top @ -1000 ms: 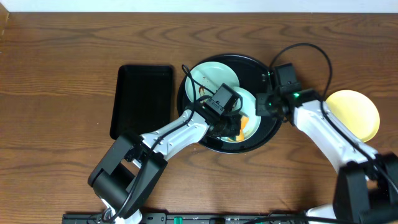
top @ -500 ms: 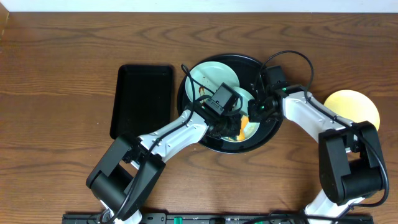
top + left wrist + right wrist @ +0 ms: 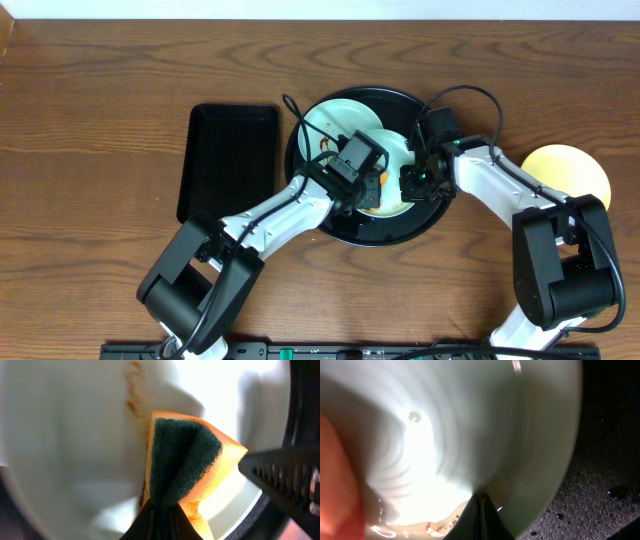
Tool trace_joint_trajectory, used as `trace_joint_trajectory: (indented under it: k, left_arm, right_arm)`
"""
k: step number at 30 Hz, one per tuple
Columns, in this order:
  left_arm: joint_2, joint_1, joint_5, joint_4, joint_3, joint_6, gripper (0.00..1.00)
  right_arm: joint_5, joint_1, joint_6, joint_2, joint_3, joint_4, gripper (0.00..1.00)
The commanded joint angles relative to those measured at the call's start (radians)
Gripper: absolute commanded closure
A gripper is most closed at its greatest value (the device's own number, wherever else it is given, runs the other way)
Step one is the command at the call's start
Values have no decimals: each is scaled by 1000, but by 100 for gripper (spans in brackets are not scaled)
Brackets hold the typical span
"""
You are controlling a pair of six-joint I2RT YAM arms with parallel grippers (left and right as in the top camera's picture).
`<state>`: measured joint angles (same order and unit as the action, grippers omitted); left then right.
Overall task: Clean dirty plates on tray and stack at the side
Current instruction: 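Scrub the light-blue plate with the sponge in the left gripper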
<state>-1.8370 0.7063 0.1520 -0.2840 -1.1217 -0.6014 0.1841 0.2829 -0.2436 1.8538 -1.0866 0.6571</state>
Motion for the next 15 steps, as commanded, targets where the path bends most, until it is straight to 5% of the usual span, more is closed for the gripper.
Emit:
trace_joint_trajectory:
  k: [1,15]
  left_arm:
    - [27,-39,-85,15,3,13,92]
    - [197,-54,-85,43,3,13,92]
  right_arm:
    - [-64,13,13,71,42,27,99]
    - [-113,13,16,71,42,169,99]
